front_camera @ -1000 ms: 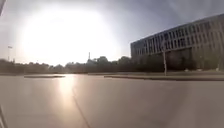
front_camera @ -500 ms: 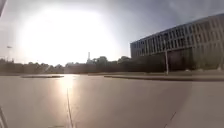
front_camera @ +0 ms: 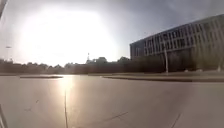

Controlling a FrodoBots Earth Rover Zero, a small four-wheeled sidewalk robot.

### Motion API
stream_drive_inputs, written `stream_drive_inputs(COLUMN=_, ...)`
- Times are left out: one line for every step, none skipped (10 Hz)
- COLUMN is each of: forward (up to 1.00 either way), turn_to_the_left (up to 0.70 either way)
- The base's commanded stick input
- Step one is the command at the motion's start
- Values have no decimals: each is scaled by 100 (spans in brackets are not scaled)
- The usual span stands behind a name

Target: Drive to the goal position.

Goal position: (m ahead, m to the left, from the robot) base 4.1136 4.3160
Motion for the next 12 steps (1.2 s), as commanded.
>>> stream_drive_inputs(forward=70, turn_to_the_left=35)
stream_drive_inputs(forward=70, turn_to_the_left=29)
stream_drive_inputs(forward=70, turn_to_the_left=4)
stream_drive_inputs(forward=70, turn_to_the_left=0)
stream_drive_inputs(forward=70, turn_to_the_left=0)
stream_drive_inputs(forward=70, turn_to_the_left=0)
stream_drive_inputs(forward=70, turn_to_the_left=0)
stream_drive_inputs(forward=70, turn_to_the_left=0)
stream_drive_inputs(forward=70, turn_to_the_left=0)
stream_drive_inputs(forward=70, turn_to_the_left=0)
stream_drive_inputs(forward=70, turn_to_the_left=0)
stream_drive_inputs(forward=70, turn_to_the_left=0)
